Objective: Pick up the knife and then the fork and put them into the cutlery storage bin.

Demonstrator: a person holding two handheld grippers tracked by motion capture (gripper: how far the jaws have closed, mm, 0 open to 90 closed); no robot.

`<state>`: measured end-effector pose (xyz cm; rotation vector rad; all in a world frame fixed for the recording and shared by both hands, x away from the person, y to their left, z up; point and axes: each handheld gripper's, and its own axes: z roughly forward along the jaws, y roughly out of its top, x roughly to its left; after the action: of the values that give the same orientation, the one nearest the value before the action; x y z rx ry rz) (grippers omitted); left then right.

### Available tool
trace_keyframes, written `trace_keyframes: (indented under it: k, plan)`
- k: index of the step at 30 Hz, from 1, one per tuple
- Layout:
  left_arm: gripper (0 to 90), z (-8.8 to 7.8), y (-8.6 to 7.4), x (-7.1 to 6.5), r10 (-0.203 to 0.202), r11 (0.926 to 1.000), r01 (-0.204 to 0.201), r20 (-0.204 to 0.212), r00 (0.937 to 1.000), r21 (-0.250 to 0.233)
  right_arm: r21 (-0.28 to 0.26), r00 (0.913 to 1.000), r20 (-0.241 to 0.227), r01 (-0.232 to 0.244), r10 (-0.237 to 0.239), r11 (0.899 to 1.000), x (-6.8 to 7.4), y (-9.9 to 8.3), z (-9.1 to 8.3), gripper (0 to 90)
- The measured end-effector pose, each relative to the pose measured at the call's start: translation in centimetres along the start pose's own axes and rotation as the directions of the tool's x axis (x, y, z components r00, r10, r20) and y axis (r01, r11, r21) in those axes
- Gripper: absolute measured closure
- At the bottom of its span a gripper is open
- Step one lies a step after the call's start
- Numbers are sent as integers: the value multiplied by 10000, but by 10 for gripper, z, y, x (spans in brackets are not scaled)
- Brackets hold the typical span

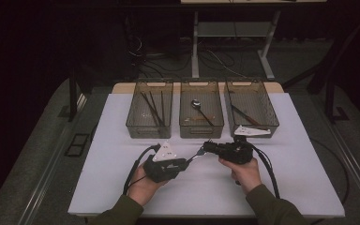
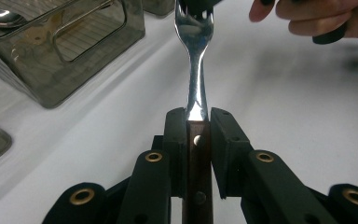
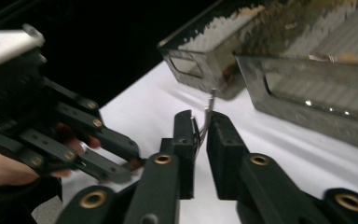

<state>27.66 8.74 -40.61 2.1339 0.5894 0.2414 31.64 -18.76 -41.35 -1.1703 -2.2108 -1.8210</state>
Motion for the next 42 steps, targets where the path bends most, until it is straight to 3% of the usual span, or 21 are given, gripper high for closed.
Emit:
trace_keyframes:
  k: [8,14,20,25,27,35,42]
  plan:
    - [765,0,-1,1,-205,9996,206,68,9998,-189,-51,9990,29,453,-453,9990,8,8,2,863]
    - [742,-1,-3,3,-67,9993,80,331,9994,-373,-113,9987,33,505,-505,9987,10,11,1,866]
    - [597,-8,-10,8,-167,9974,196,426,9990,-693,-131,9968,427,679,-672,9976,8,16,-8,865]
    - [500,-21,-26,20,-211,9966,249,483,9986,-789,-174,9938,718,859,-845,9961,4,22,-19,865]
    - [460,-26,-33,23,-410,9946,457,511,9978,-937,-197,9918,890,939,-918,9954,2,25,-23,865]
    - [322,-41,-53,32,-615,9900,648,304,9976,-1255,-344,9856,1488,869,-809,9956,-10,36,-44,865]
    - [136,-40,-58,34,-704,9866,715,124,9974,-1465,-360,9790,1899,818,-735,9960,-20,52,-66,864]
